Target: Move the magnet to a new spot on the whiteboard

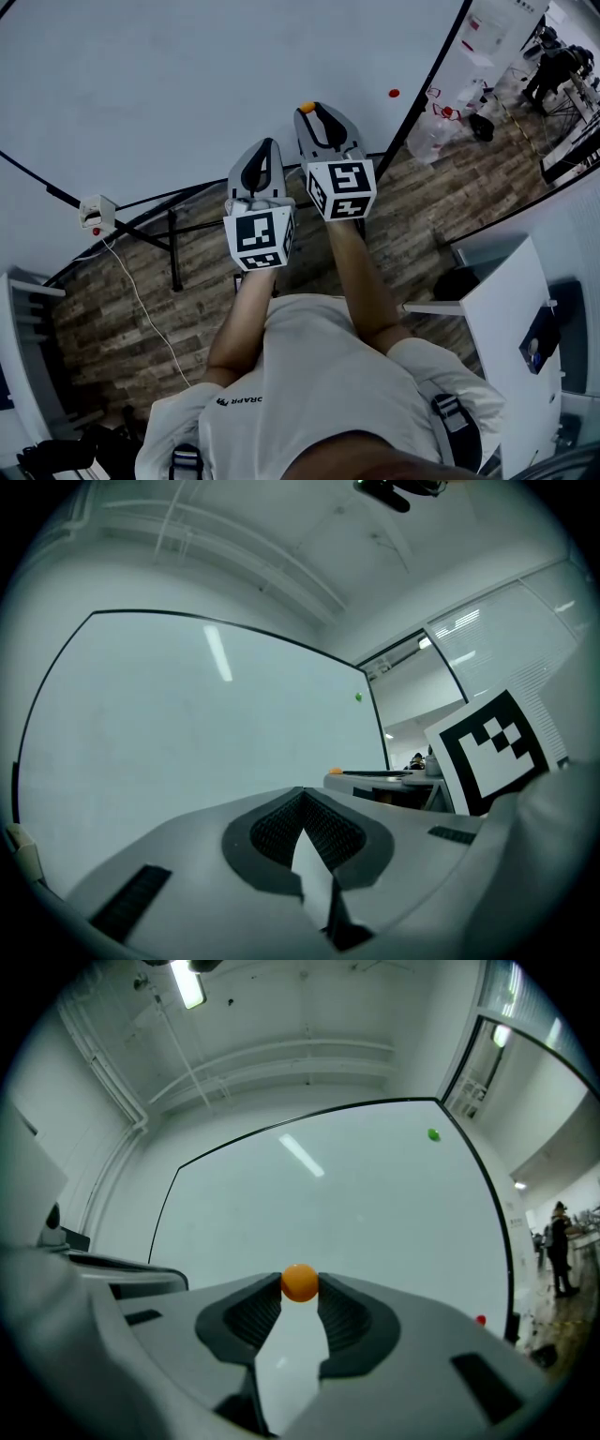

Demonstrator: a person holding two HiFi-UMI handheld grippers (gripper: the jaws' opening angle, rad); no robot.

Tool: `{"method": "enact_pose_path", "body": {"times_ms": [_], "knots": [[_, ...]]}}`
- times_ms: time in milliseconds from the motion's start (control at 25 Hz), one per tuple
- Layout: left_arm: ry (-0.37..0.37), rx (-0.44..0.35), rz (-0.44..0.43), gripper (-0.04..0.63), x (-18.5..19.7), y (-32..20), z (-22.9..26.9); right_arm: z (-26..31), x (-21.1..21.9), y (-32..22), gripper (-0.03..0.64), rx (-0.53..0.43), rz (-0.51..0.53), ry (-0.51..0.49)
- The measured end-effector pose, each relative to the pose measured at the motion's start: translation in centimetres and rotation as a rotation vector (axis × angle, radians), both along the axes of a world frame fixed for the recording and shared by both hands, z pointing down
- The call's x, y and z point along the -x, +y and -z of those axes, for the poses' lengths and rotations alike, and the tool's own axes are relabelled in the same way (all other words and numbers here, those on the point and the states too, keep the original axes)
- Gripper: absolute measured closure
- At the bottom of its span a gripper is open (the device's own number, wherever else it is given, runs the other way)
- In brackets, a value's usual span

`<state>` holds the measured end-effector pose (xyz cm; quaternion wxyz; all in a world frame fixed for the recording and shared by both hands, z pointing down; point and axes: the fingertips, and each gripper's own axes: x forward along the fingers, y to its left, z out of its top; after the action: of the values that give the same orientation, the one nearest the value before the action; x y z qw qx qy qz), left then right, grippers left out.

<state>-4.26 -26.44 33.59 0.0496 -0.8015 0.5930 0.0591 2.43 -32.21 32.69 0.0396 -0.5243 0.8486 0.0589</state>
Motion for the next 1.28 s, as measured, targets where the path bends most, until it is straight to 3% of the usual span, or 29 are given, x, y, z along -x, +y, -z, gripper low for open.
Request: {"method": "enact_pose_path", "body": {"times_ms": [1280], "knots": [[-0.001, 0.001, -0.002, 0.592, 0.0, 0.1, -0.5, -2.2, 0.1, 3.0, 0.486, 0.021, 0.03, 0.01]]}}
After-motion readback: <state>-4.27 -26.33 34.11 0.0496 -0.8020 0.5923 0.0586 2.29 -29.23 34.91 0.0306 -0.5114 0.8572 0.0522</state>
